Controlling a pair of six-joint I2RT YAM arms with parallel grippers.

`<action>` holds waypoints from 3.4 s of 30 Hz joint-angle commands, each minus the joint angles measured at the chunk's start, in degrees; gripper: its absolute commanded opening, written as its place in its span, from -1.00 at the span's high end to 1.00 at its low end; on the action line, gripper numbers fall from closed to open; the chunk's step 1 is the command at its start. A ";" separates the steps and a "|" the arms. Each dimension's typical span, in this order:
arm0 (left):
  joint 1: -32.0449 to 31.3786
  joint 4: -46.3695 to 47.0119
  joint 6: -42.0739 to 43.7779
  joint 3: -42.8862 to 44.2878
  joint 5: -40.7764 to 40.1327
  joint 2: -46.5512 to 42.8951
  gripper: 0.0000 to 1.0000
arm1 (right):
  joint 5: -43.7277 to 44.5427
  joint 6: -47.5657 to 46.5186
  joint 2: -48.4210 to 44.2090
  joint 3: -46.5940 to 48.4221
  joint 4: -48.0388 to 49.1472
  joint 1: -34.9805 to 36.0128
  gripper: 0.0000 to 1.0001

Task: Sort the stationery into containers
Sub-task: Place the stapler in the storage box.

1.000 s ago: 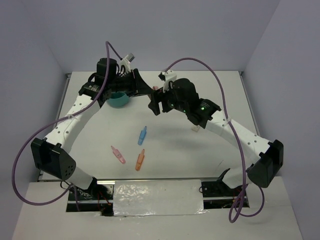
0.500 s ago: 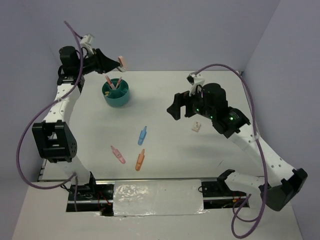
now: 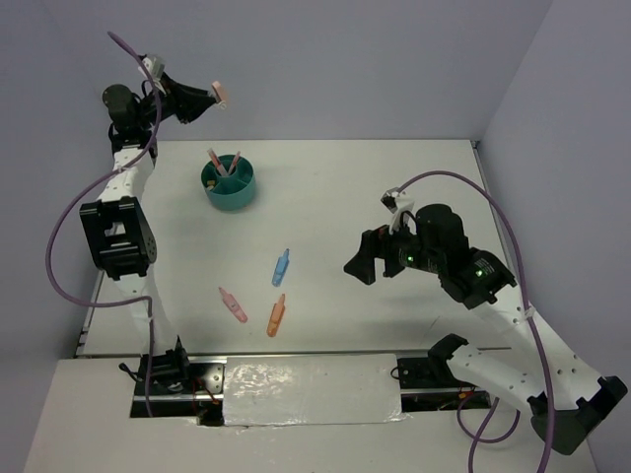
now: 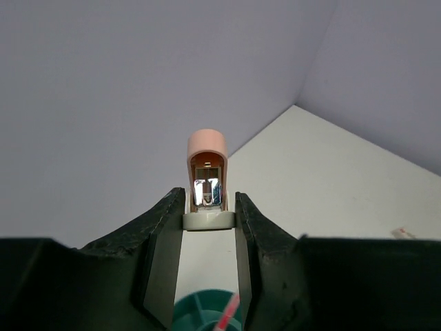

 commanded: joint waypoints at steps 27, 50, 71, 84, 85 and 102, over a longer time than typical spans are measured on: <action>4.05 -0.61 14.01 -2.31 9.91 11.39 0.85 | -2.11 7.94 -2.76 1.36 -6.40 1.79 -1.00; 6.51 6.86 1.79 3.12 10.61 15.43 0.64 | -0.44 12.50 -7.25 -5.49 -4.12 2.32 -0.99; 4.67 -8.25 15.67 1.38 10.79 15.61 0.63 | 2.46 17.43 -8.91 -5.49 -2.88 4.16 -0.99; 3.00 -18.26 22.70 3.14 10.26 15.96 0.38 | 4.31 18.13 -10.59 -5.49 -4.03 4.43 -0.99; 3.00 -18.88 23.05 3.14 9.83 15.87 0.37 | 4.31 18.22 -10.76 -5.49 -4.03 4.51 -0.99; 3.17 -18.54 21.39 3.84 9.65 14.65 0.06 | 3.96 17.25 -9.36 -4.70 -3.59 4.60 -0.99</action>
